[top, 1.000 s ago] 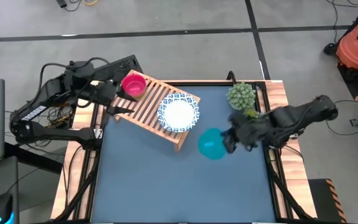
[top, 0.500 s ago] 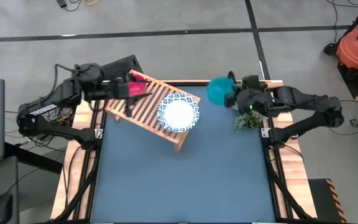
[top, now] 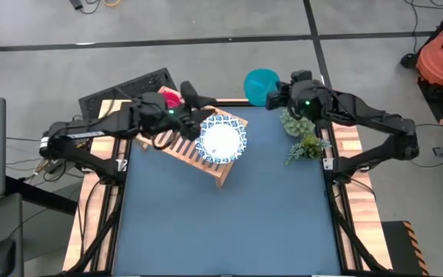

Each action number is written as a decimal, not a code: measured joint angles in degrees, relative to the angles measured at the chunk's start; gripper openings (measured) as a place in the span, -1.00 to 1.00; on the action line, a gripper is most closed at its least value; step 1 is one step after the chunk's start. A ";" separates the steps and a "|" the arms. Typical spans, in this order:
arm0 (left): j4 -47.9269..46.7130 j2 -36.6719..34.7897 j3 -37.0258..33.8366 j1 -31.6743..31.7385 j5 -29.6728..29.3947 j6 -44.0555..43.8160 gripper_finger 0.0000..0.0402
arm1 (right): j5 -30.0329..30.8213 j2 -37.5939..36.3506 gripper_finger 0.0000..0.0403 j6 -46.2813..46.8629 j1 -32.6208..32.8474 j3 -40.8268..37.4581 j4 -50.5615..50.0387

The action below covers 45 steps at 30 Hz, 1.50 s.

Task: Place and stack bowls onto a shelf
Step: Stack the blue bowl on top of the pink bowl on the shelf

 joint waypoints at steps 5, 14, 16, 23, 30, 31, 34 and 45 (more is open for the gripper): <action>5.81 4.56 0.00 -0.07 -4.23 8.03 -0.16 | -0.07 4.76 -0.89 -2.54 0.02 4.47 -0.19; 8.29 9.28 0.00 -0.07 -8.47 19.37 -0.16 | -2.33 11.33 -0.89 -7.15 0.02 10.49 -0.05; 8.20 9.51 0.00 0.01 -9.74 21.31 -0.16 | -3.91 12.25 -0.89 -7.85 0.02 11.33 0.00; 7.83 9.44 -0.02 0.40 -12.10 22.50 -0.16 | -7.09 13.96 -0.89 -8.37 0.11 11.86 -0.15; -2.42 9.42 -0.02 1.94 -13.09 24.18 -0.16 | -9.72 14.02 -0.89 -9.68 0.49 11.86 -0.36; -3.31 9.42 0.00 1.90 -13.18 24.21 -0.16 | -9.92 14.03 -0.89 -9.93 0.62 11.86 -0.41; -3.73 9.42 -0.01 1.85 -14.54 23.83 -0.17 | -9.95 14.03 -0.89 -10.03 1.04 11.86 -0.68; -2.75 9.42 0.00 1.77 -17.37 24.49 -0.86 | -10.26 14.00 -0.89 -10.01 1.97 11.84 -0.44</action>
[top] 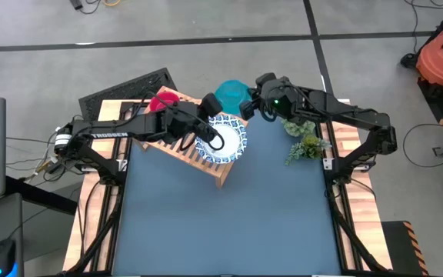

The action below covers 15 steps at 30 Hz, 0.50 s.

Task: Place and stack bowls onto a shelf
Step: Stack the blue bowl on top of the pink bowl on the shelf

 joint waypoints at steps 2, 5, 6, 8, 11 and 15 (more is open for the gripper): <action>-0.45 0.04 -0.02 0.04 -0.18 1.44 -0.95 | 0.01 -0.01 -0.87 -0.04 0.09 0.00 0.21; -0.44 0.04 -0.02 0.04 -0.20 2.07 -0.96 | -0.97 -0.03 -0.86 -0.61 0.21 0.00 0.25; -0.45 0.04 -0.04 0.04 -0.28 2.05 -0.97 | -1.31 -0.09 -0.85 -1.36 0.21 0.00 0.25; -0.45 0.04 -0.04 0.04 -0.33 2.02 -0.99 | -1.59 -0.13 -0.83 -2.65 0.41 0.00 0.33; -0.47 0.07 -0.07 0.07 -0.42 2.00 -0.99 | -2.20 -0.20 -0.73 -4.15 0.54 0.02 0.71; -0.30 0.11 -0.11 0.15 -0.79 1.92 -1.00 | -4.40 -0.39 -0.46 -4.24 0.47 0.07 1.55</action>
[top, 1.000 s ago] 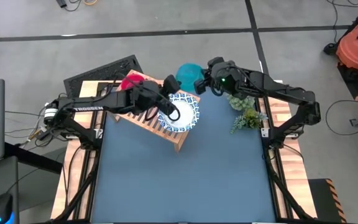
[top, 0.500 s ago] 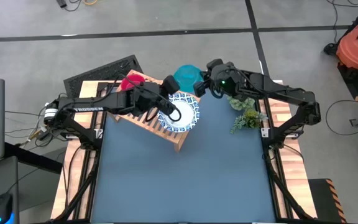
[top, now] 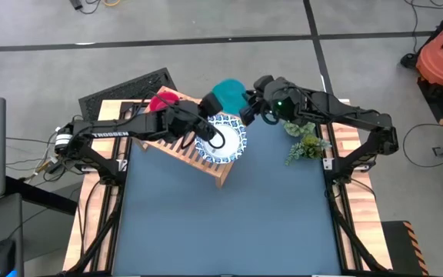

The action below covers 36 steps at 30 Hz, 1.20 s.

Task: Place and stack bowls onto a shelf
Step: Stack the blue bowl on top of the pink bowl on the shelf

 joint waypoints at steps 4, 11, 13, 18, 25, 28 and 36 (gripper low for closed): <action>1.01 -0.04 0.02 0.00 -0.89 -0.33 -0.99 | -3.28 -0.01 -0.09 -0.94 -0.09 -0.02 1.78; 0.86 -0.71 0.07 -0.02 -4.65 -5.90 -0.99 | -3.89 -2.97 0.23 -3.07 0.64 1.72 0.42; -0.88 -2.18 0.07 -0.02 -5.53 -8.22 -0.99 | -3.77 -4.98 0.22 -3.04 1.56 1.95 0.53; -8.64 -7.57 0.17 -0.03 -5.81 -19.70 -1.00 | -3.60 -9.21 0.19 -1.80 4.34 1.92 -2.84; -28.60 -16.76 0.17 2.89 1.79 -47.21 -1.00 | -2.25 -12.75 0.18 1.36 6.29 1.90 -8.24; -34.09 -19.77 0.16 4.85 8.74 -57.54 -1.00 | -1.78 -13.10 0.18 1.92 6.38 1.86 -9.99; -42.69 -22.84 0.15 10.40 21.47 -74.04 -1.00 | -1.56 -11.91 0.18 2.05 6.32 1.88 -10.39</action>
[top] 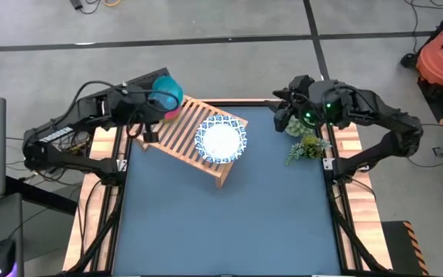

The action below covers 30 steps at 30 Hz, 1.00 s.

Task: Place and stack bowls onto a shelf
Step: Stack the blue bowl on top of the pink bowl on the shelf

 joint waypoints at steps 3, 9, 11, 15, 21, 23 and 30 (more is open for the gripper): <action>-3.22 0.60 0.00 1.16 0.23 -1.44 -1.00 | -0.04 0.39 0.18 0.62 0.04 -0.02 -2.20; -7.78 2.13 0.00 3.63 0.72 -2.11 -1.00 | -0.04 1.00 0.18 4.37 0.02 -0.02 -7.81; -7.59 2.48 -0.02 4.93 1.80 -1.59 -1.00 | -0.02 0.99 0.18 5.29 0.09 -0.02 -8.92; -7.30 3.41 -0.02 7.60 2.61 1.02 -1.00 | -0.07 1.00 0.18 5.86 0.09 -0.02 -9.42; -7.47 5.74 -0.02 12.53 7.14 2.52 -1.00 | -0.11 0.98 0.18 5.86 0.09 -0.02 -9.84; -7.45 6.54 -0.02 13.76 8.64 2.74 -1.00 | -0.14 0.98 0.18 5.86 0.09 -0.02 -10.15; -8.71 8.76 -0.04 16.75 10.97 3.66 -1.00 | -0.26 0.98 0.18 5.88 0.09 -0.02 -12.10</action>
